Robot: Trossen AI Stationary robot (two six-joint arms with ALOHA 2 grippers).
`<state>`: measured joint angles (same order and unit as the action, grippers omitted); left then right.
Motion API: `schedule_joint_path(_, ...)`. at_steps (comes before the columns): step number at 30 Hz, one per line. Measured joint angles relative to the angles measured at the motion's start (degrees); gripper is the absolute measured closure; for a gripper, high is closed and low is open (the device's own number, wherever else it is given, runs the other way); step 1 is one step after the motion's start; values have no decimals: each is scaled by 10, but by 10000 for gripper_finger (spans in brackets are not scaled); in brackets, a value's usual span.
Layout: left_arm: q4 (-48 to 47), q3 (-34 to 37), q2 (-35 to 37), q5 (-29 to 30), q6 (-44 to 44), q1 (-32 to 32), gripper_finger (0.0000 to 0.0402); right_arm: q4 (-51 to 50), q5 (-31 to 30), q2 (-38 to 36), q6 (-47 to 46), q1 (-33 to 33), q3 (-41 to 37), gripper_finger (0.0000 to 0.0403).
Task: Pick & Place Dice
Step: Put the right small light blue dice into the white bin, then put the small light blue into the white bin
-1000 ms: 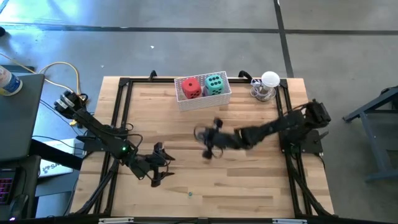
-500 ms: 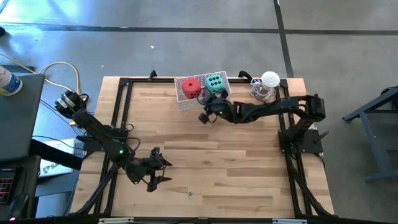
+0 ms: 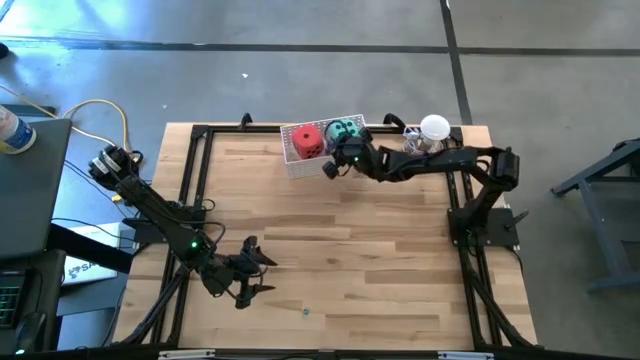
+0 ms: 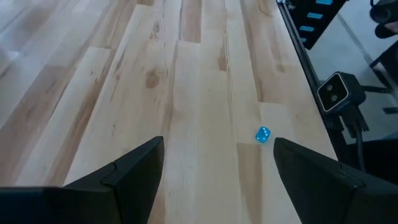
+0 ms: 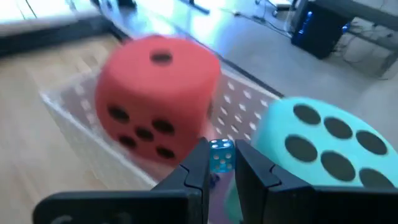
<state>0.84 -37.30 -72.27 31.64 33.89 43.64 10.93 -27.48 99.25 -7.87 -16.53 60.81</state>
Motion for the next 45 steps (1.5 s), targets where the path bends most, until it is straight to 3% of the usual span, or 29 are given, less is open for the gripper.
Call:
schedule_joint_path(3,0,0,0,0,-9,0,108,32,16,23,-10,-2,1,364)
schedule_joint_path(10,0,0,0,1,-9,0,108,77,-8,66,26,-2,0,355)
schedule_joint_path(19,-2,0,0,2,-6,0,108,136,-10,69,67,12,0,269)
schedule_joint_path(31,-4,0,0,1,6,0,108,148,-11,57,45,21,0,171)
schedule_joint_path(37,-4,0,0,1,17,0,108,172,-11,14,118,71,-1,159)
schedule_joint_path(45,-2,0,0,1,63,0,108,157,-12,-57,167,203,1,164)
